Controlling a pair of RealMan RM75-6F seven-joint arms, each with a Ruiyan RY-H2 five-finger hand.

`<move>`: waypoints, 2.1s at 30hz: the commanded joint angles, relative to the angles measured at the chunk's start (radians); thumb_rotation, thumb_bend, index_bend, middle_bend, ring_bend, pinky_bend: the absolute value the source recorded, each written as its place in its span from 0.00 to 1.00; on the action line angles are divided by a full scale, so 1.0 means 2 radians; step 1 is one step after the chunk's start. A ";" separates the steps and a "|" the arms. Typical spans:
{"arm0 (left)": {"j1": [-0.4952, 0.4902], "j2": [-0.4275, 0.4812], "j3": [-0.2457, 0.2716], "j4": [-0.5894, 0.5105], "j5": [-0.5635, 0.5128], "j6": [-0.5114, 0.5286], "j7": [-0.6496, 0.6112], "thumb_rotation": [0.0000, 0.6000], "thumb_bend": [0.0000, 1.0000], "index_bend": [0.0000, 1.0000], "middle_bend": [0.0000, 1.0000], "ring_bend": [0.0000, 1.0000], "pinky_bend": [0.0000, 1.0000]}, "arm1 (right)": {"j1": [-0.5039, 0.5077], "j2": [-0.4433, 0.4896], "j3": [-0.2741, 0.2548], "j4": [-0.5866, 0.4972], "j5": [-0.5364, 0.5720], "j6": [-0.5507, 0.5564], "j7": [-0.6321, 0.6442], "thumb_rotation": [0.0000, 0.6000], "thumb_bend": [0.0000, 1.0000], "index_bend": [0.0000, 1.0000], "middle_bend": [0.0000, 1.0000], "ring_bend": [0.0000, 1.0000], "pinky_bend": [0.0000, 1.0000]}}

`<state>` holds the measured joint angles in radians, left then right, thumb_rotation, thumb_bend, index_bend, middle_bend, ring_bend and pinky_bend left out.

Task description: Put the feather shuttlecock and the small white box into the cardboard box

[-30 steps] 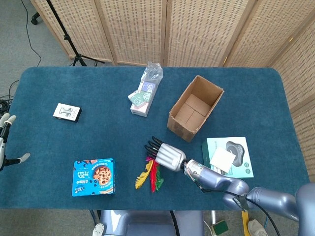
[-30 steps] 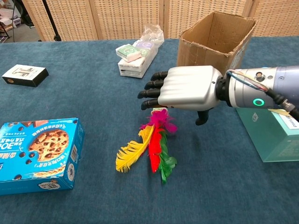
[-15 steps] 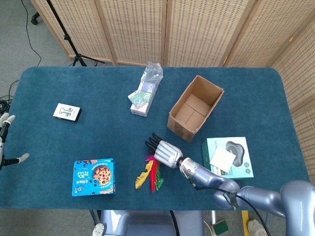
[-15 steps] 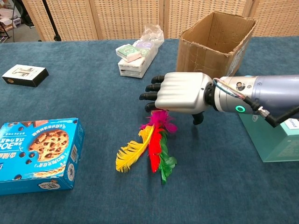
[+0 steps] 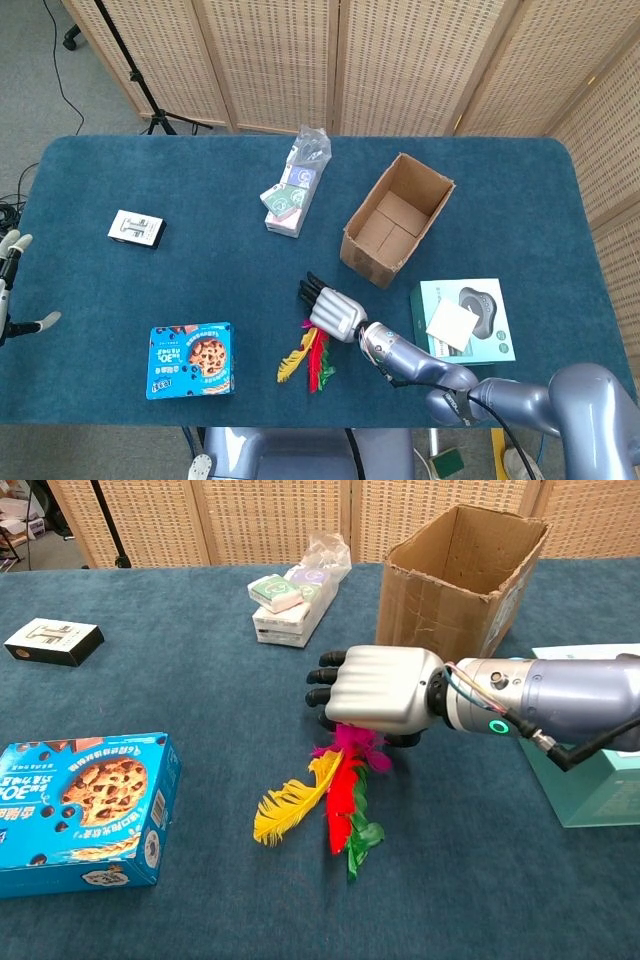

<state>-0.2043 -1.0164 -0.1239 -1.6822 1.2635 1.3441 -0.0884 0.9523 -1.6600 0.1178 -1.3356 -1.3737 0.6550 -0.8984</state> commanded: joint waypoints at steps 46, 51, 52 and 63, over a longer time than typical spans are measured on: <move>0.003 -0.005 -0.002 -0.009 0.011 -0.006 0.017 1.00 0.00 0.00 0.00 0.00 0.00 | -0.025 0.131 0.108 0.023 0.078 0.157 0.267 1.00 0.67 0.56 0.43 0.28 0.25; 0.001 -0.006 -0.003 -0.008 0.004 -0.012 0.019 1.00 0.00 0.00 0.00 0.00 0.00 | -0.044 0.113 0.158 -0.005 0.225 0.120 0.351 1.00 0.71 0.58 0.42 0.28 0.25; 0.001 -0.006 -0.004 -0.008 0.003 -0.012 0.019 1.00 0.00 0.00 0.00 0.00 0.00 | -0.046 0.111 0.164 -0.008 0.246 0.118 0.358 1.00 0.72 0.58 0.42 0.27 0.24; 0.001 -0.008 -0.004 -0.010 0.004 -0.014 0.020 1.00 0.00 0.00 0.00 0.00 0.00 | -0.044 0.097 0.177 -0.023 0.311 0.104 0.399 1.00 0.74 0.58 0.39 0.17 0.16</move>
<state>-0.2029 -1.0316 -0.1320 -1.7018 1.2706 1.3166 -0.0472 0.8639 -1.4547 0.4626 -1.3728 -0.7699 0.8703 -0.1207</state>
